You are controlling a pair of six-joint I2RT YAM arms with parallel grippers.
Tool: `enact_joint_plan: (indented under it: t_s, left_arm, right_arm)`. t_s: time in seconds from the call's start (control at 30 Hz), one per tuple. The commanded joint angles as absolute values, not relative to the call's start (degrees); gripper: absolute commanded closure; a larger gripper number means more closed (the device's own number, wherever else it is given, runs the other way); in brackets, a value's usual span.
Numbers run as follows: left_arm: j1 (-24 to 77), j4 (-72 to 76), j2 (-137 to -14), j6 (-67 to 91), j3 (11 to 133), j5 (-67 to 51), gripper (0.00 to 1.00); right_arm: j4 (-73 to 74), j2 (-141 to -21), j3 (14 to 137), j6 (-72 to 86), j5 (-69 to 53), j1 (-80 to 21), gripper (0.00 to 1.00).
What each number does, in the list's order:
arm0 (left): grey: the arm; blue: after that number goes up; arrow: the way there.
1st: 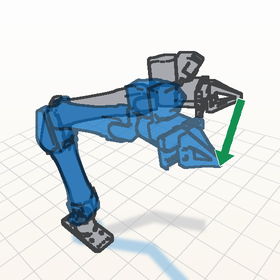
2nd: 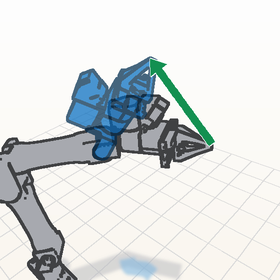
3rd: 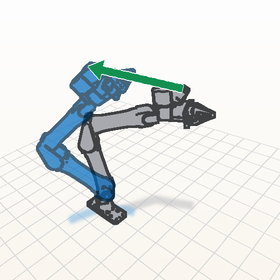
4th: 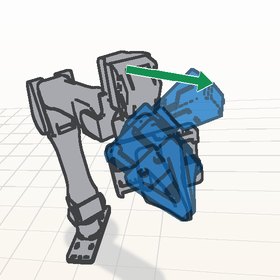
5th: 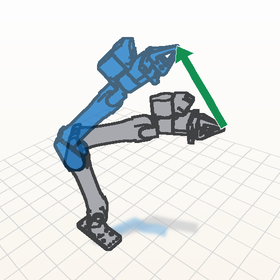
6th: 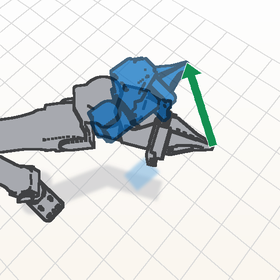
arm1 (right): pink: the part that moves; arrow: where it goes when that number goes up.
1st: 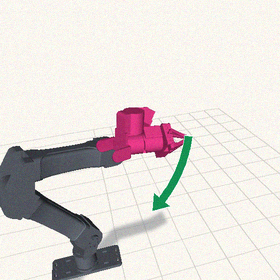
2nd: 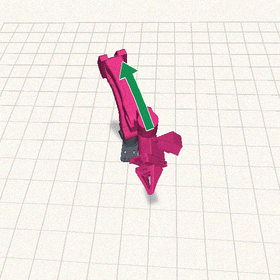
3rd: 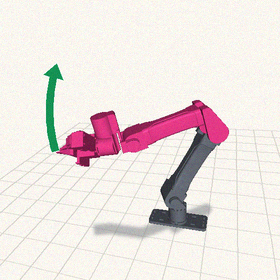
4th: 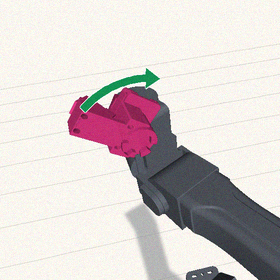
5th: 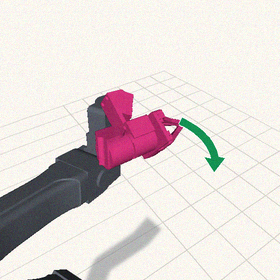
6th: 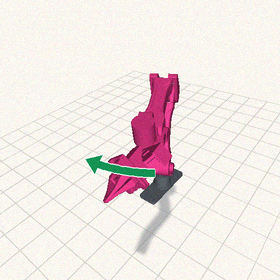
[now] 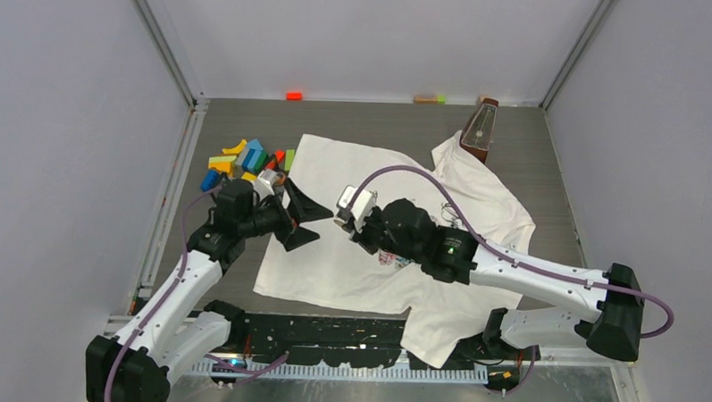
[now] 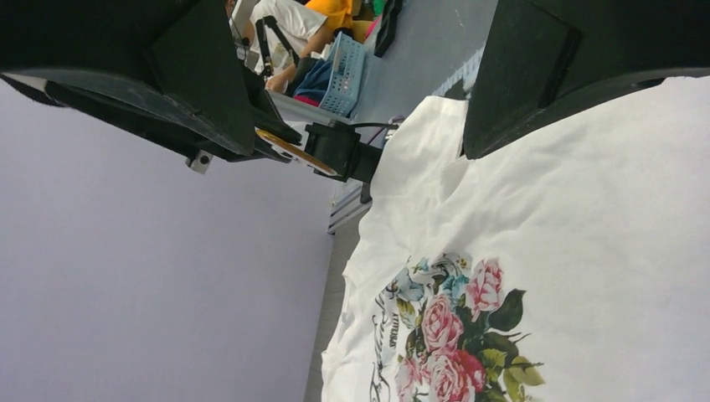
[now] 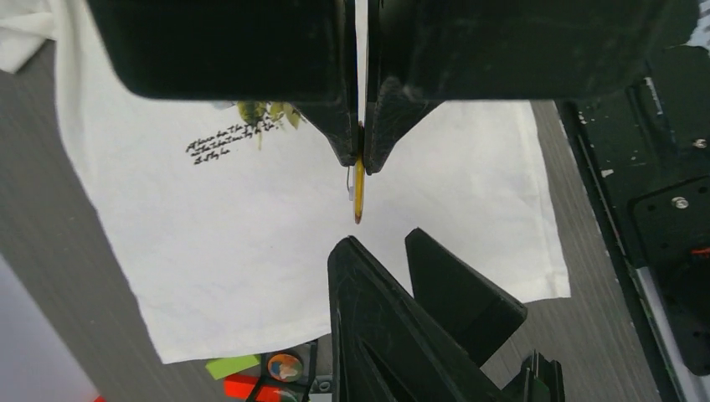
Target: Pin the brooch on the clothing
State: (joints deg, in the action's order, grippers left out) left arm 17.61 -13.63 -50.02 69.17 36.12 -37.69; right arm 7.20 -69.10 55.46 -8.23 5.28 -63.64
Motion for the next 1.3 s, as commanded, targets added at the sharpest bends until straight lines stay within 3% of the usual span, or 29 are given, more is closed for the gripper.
enact_joint_plan:
  t_s: [0.0, 0.17, 0.6, 0.83, 1.17, 1.27]
  left_arm:
    - [17.4, -14.22, -50.37, 71.26, 34.55, -38.61, 0.01]
    - [17.4, -12.78, -50.98, 71.72, 34.09, -38.79, 0.07]
    - [17.45, -10.84, -51.62, 72.34, 32.4, -39.64, 0.53]
    - [17.4, -9.12, -52.03, 73.27, 31.85, -40.08, 0.61]
    - [17.4, -7.47, -52.24, 74.26, 30.86, -39.3, 0.94]
    - [17.4, -7.75, -50.85, 74.31, 30.3, -36.88, 1.0]
  right_arm:
    - [2.26, -69.24, 56.09, -20.57, 14.96, -67.98, 0.99]
    - [1.87, -71.67, 57.31, -26.69, 18.86, -71.93, 0.99]
    - [-5.65, -77.1, 57.56, -35.21, 26.94, -76.02, 0.99]
    - [-6.5, -80.49, 58.2, -38.26, 29.4, -77.06, 0.99]
    - [-7.52, -83.54, 58.97, -39.98, 31.63, -78.16, 0.99]
    - [-7.63, -83.13, 58.72, -39.06, 33.63, -78.57, 0.9]
